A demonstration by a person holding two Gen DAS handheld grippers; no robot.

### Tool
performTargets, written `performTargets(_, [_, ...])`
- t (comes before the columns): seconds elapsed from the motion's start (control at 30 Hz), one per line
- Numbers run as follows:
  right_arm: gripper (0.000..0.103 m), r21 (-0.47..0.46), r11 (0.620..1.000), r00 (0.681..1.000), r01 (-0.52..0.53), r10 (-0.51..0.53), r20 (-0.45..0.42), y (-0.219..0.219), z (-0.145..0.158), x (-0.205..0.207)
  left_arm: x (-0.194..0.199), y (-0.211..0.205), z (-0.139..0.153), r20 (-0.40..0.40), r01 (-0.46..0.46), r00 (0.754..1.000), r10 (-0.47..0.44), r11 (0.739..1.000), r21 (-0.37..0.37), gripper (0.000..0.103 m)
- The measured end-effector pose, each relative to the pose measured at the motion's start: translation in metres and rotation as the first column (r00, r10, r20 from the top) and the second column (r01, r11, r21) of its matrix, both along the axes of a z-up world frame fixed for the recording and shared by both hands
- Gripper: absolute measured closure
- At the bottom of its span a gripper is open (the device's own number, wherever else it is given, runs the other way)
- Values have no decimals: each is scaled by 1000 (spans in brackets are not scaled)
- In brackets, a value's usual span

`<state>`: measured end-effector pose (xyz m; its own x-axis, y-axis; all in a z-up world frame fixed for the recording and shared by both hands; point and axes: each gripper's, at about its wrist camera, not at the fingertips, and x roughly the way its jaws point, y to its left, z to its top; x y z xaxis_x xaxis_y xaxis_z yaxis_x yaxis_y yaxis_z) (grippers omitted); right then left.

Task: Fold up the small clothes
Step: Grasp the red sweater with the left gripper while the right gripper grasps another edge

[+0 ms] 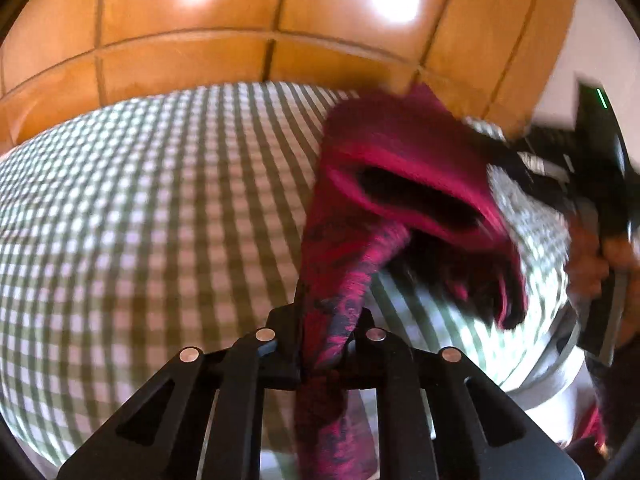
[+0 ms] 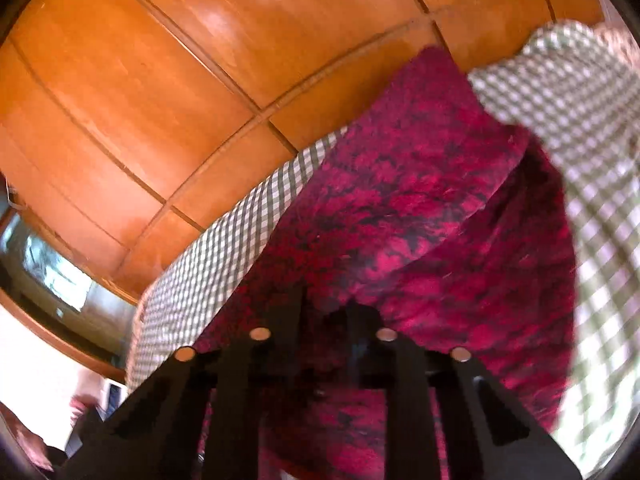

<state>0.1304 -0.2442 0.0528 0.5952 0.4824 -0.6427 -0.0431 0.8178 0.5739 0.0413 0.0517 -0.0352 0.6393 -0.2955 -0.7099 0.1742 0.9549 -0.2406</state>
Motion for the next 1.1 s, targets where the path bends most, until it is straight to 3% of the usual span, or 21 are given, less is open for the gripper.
performTargets(0.17, [91,-202,976,992,82,-61,106,-47,28,-18,25,36,25,39,-89,995,90,995,-33,91])
performTargets(0.33, [91,-466,859,976,211,-162,145,-98,26,-17,57,56,46,82,-157,984,157,988,-7,91])
performTargets(0.47, [91,-550,781,952,295,-292,97,-153,1,3,85,71,62,96,-210,972,213,977,-35,91])
performTargets(0.6, [91,-582,728,911,363,-408,58,-205,-17,19,126,92,76,87,-260,961,263,965,-42,91])
performTargets(0.73, [90,-591,690,860,418,-511,11,-252,-36,39,177,122,88,55,-351,933,355,934,-61,91])
performTargets(0.83, [80,-585,681,827,441,-561,-28,-279,-47,54,215,139,96,41,-421,906,421,907,-14,92])
performTargets(0.9, [51,-555,691,811,464,-584,-49,-295,-49,60,237,146,99,36,-461,887,460,887,23,92])
performTargets(0.97, [48,-565,665,795,489,-606,-26,-298,-43,57,263,154,100,30,-492,871,491,868,70,92])
performTargets(1.03, [29,-564,654,789,505,-615,-7,-298,-35,52,281,159,96,9,-508,860,510,856,96,90])
performTargets(1.07, [27,-567,644,787,513,-617,11,-296,-29,48,286,162,93,-9,-518,854,521,850,98,86])
performTargets(1.1, [27,-574,638,796,514,-604,42,-287,-20,39,290,166,89,-27,-532,843,536,841,96,74])
